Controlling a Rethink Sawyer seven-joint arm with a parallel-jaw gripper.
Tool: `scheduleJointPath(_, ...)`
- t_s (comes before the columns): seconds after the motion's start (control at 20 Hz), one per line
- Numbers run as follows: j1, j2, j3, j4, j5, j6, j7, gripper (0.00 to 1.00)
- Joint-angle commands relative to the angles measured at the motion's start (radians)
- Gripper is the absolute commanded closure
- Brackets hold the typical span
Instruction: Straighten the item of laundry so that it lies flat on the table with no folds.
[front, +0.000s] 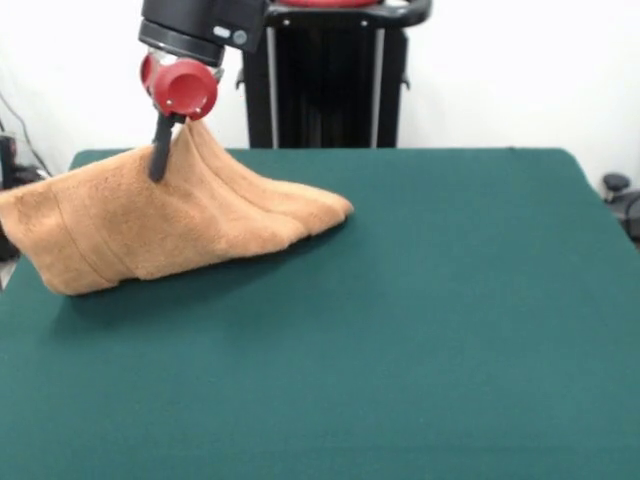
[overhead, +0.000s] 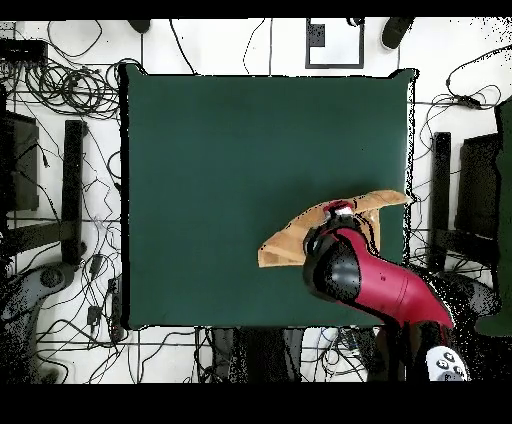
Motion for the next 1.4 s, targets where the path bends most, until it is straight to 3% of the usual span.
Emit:
scheduleJointPath(0.05,0.105,0.069,0.024,-0.100,0.019,0.184,0.003,1.00)
scheduleJointPath(0.25,0.170,0.071,-0.006,-0.141,0.033,0.290,0.021,1.00)
scheduleJointPath(0.8,0.153,0.057,0.052,-0.200,0.049,0.383,0.030,1.00)
scheduleJointPath(1.15,0.128,0.067,0.101,-0.196,0.046,0.347,0.020,1.00)
scheduleJointPath(1.4,0.185,0.099,0.057,-0.283,0.030,0.450,0.019,1.00)
